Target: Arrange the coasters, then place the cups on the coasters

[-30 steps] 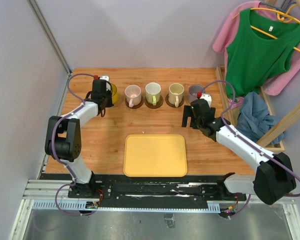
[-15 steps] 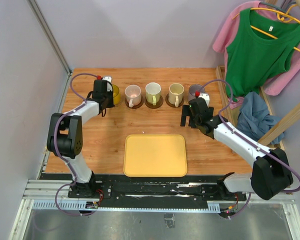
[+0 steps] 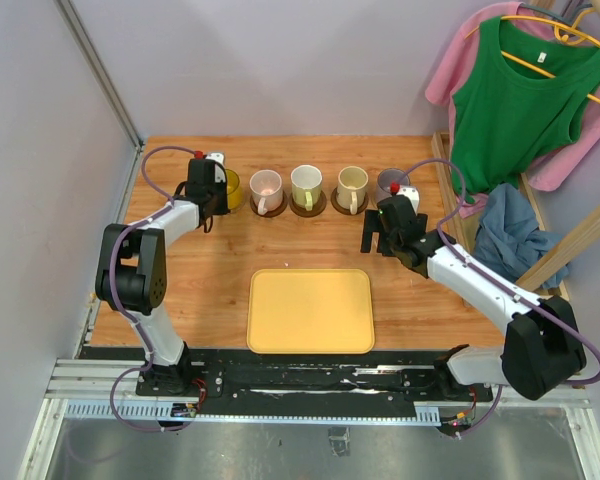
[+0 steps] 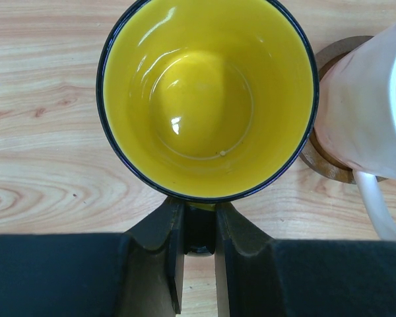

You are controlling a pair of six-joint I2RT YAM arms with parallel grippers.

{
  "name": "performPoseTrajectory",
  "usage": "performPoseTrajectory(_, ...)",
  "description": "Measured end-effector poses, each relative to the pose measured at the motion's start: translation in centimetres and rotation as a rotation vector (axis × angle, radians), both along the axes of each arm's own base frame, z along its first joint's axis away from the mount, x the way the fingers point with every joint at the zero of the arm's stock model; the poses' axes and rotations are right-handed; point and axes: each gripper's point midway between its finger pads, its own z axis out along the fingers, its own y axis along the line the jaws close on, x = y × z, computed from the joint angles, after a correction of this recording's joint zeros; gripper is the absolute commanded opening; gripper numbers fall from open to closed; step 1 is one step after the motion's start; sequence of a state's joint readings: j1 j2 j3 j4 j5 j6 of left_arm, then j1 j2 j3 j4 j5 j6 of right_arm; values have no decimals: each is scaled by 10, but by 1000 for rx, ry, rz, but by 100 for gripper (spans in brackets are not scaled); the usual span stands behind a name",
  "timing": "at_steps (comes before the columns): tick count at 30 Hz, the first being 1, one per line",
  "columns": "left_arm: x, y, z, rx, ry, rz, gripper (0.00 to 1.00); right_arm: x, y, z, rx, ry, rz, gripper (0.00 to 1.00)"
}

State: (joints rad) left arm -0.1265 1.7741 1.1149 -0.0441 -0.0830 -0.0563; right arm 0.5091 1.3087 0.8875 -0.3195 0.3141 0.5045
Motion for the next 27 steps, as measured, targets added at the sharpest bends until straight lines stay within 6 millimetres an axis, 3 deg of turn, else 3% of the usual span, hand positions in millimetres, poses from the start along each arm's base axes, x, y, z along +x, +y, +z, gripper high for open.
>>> performPoseTrajectory(7,1,0,-3,1,4,2,1,0,0,-4,-4,11,0,98)
performPoseTrajectory(22,1,6,-4,11,3,47,17,-1,3,-9,3,31,9,98)
performPoseTrajectory(27,1,6,-4,10,3,46,17,-2,5,-10,8,36,12,98)
